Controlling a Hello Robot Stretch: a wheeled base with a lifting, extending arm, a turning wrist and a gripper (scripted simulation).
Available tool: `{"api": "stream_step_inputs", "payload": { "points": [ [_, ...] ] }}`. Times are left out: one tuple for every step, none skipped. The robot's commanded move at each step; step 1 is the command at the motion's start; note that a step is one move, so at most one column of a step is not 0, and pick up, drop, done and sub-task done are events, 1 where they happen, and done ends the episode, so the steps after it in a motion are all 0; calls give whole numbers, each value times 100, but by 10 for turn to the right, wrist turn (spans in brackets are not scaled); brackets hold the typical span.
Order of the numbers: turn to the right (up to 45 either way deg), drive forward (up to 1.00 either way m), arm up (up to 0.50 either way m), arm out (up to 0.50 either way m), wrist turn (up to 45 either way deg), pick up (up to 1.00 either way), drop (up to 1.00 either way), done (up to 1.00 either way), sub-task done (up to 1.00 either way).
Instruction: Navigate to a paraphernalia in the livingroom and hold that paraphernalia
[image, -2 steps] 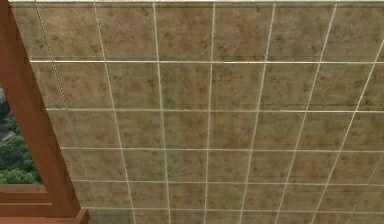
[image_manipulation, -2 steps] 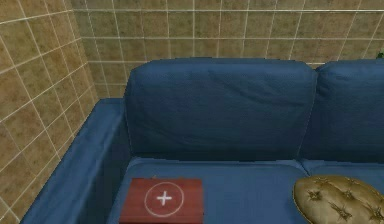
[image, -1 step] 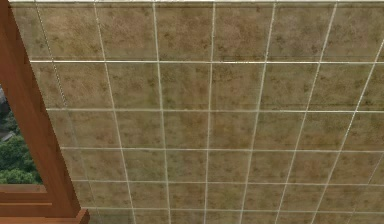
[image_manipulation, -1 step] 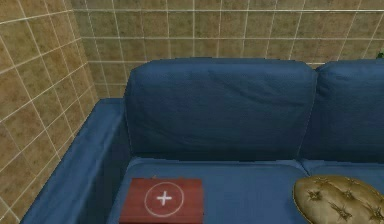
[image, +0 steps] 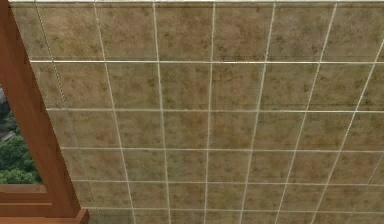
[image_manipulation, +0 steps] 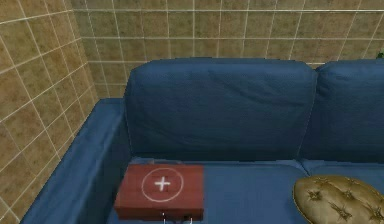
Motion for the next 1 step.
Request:
{"api": "stream_step_inputs", "payload": {
  "points": [
    [0,0,0,0,0,0,0,100,0]
  ]
}}
